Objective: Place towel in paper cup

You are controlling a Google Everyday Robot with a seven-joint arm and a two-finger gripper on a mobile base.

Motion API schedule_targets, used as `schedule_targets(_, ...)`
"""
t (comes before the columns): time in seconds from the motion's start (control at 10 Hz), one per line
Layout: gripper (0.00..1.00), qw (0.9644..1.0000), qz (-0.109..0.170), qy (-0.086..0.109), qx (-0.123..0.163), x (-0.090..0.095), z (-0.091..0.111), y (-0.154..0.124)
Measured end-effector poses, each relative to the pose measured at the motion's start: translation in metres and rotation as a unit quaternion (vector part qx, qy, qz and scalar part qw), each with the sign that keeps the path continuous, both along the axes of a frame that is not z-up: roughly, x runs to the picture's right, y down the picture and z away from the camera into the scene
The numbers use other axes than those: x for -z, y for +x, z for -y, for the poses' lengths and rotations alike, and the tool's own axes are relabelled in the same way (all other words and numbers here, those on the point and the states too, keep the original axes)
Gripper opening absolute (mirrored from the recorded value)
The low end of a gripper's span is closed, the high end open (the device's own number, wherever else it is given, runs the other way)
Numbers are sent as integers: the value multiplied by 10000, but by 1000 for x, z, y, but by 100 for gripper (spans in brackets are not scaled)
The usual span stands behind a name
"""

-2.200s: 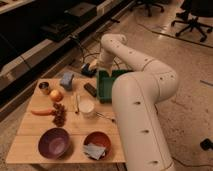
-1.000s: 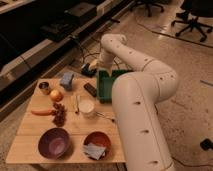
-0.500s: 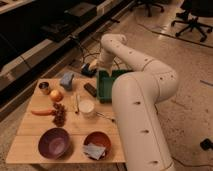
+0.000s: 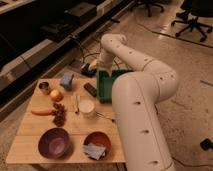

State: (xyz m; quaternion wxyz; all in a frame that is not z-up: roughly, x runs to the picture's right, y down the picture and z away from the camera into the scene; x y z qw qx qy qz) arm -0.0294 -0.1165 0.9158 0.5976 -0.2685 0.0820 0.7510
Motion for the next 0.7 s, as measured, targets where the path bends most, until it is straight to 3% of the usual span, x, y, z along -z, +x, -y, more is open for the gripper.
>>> schedule_targets(0.3,80,9991,-178,43,386,18,-19,-17)
schedule_targets(0.5,80,9973,-292,64,667,37,-49,-33)
schedule_targets(0.7,80,9934,-517,341,969,65,-90,-58)
